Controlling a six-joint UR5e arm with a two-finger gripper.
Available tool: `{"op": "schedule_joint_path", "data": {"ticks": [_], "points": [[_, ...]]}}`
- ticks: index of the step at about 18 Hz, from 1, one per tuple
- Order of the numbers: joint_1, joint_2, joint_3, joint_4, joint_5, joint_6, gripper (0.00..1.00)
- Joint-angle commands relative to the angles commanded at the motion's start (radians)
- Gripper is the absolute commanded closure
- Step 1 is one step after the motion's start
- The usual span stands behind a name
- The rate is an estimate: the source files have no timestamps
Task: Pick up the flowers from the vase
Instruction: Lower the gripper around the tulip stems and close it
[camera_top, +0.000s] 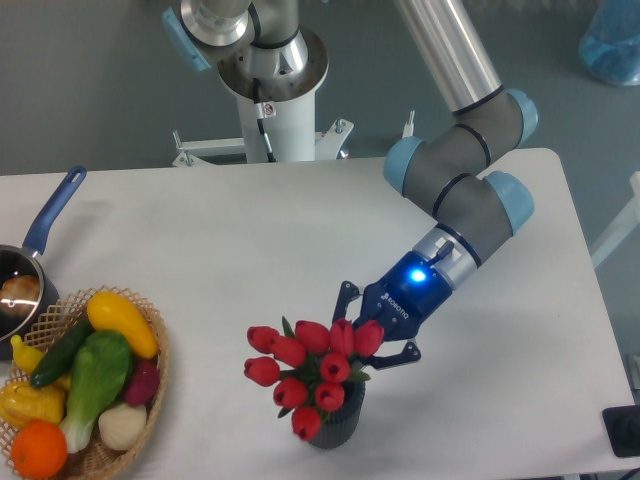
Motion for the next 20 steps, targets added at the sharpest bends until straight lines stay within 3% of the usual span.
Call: {"op": "schedule_joint_path", "data": {"ticks": [20], "points": [[0.002,0.143,-0.005,-0.003,-0.144,-0.161,1.0]]}}
